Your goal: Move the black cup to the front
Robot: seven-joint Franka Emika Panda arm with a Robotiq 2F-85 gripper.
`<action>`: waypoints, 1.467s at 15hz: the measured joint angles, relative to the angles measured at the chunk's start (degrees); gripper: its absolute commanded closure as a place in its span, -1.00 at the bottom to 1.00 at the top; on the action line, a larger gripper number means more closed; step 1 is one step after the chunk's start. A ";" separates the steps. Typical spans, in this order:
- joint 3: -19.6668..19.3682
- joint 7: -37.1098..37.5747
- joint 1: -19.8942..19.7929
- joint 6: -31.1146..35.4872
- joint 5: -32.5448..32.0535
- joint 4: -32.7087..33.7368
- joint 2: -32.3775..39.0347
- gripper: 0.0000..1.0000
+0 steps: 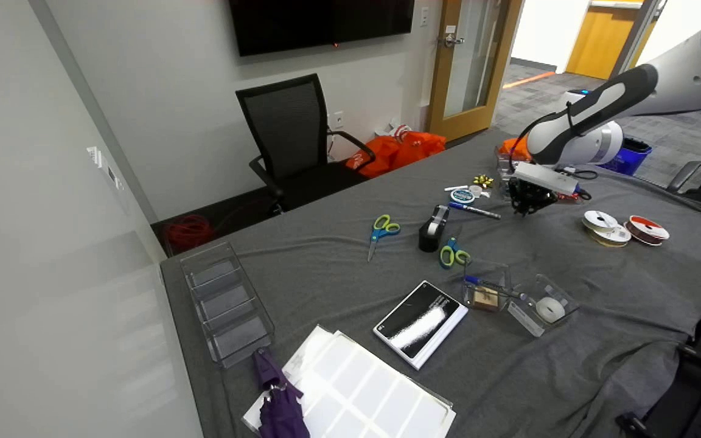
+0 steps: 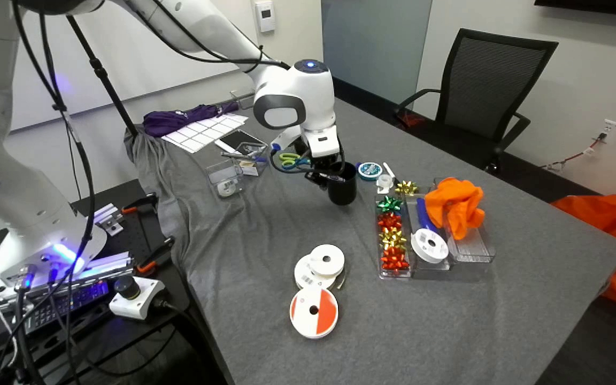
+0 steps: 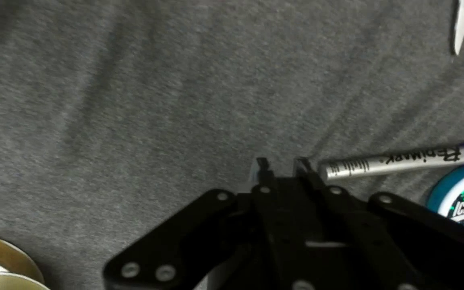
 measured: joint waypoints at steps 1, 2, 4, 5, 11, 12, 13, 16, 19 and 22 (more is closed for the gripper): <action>0.00 -1.97 -0.02 -0.54 0.00 -2.33 -1.96 0.91; 0.00 -4.30 -0.09 -0.93 -0.01 -4.96 -4.10 0.91; -0.05 -9.85 -0.37 -0.96 -0.21 -10.41 -8.05 0.91; -0.10 -13.14 -0.66 -0.88 -0.52 -13.27 -10.06 0.91; -0.36 -35.28 -5.07 3.42 -3.69 -29.48 -19.22 0.91; -0.44 -39.06 -6.12 4.94 -4.32 -31.94 -20.19 0.91; -0.48 -43.08 -7.32 6.61 -4.77 -34.22 -21.00 0.91; -0.37 -56.07 -11.59 12.22 -5.04 -39.35 -21.81 0.91; 1.83 -68.68 -17.21 17.51 -4.14 -42.39 -21.81 0.14; 5.12 -80.30 -22.51 20.07 -0.35 -43.45 -21.85 -0.16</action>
